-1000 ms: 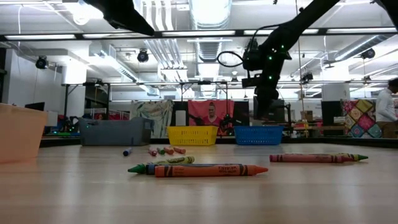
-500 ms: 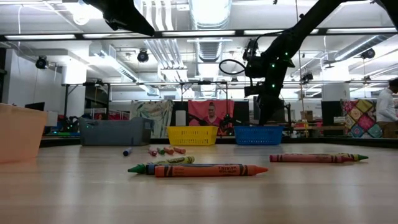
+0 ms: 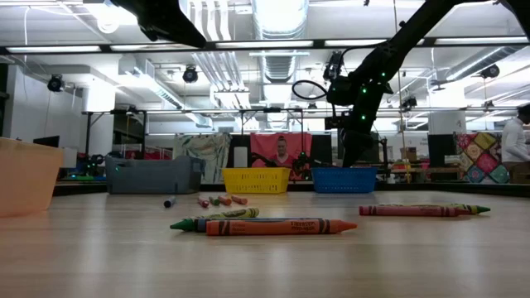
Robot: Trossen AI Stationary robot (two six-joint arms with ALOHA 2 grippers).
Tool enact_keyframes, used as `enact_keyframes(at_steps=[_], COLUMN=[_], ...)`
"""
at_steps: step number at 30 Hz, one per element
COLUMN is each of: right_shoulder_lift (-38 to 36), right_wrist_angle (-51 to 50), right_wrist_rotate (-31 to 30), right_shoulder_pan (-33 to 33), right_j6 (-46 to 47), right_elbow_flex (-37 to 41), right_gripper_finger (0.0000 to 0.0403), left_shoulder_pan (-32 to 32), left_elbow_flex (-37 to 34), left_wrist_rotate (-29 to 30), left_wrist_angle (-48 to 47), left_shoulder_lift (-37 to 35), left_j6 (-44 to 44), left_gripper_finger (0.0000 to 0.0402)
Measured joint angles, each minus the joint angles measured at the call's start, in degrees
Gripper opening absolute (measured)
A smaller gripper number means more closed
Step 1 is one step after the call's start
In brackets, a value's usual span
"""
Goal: Sort crayons
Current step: Put the red crayon into the blue bin, then put the orange crayon into the orange bin
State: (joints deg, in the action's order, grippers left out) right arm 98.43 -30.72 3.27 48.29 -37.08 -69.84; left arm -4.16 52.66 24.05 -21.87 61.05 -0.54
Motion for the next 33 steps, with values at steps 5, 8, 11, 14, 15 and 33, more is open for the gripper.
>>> enact_keyframes(at_steps=[5, 8, 11, 14, 15, 33], right_shoulder_lift=[0.0, 0.0, 0.0, -0.2, -0.3, -14.7], right_wrist_angle=[0.2, 0.2, 0.2, -0.2, -0.9, -20.0], right_wrist_rotate=[0.0, 0.0, 0.0, -0.2, -0.2, 0.3], right_shoulder_pan=[0.0, 0.0, 0.0, 0.0, 0.0, -9.1], right_j6=[1.5, 2.6, 2.6, 2.7, 3.5, 26.1], right_elbow_flex=[0.0, 0.0, 0.0, -0.2, -0.5, -7.0], right_gripper_finger=[0.0048, 0.0075, 0.0095, 0.0104, 0.0104, 0.0068], left_shoulder_pan=[0.0, 0.0, 0.0, 0.0, 0.0, 0.0], left_elbow_flex=[0.0, 0.0, 0.0, 0.0, 0.0, 0.0], left_wrist_rotate=[0.0, 0.0, 0.0, 0.0, 0.0, -0.5], left_wrist_angle=[0.0, 0.0, 0.0, 0.0, 0.0, 0.1], left_shoulder_lift=[1.0, 1.5, 1.8, 1.8, 1.8, 1.9], left_j6=[-0.5, -0.5, -0.5, -0.5, -0.5, -0.4], left_gripper_finger=[0.0054, 0.0054, 0.0054, 0.0054, 0.0054, 0.0054])
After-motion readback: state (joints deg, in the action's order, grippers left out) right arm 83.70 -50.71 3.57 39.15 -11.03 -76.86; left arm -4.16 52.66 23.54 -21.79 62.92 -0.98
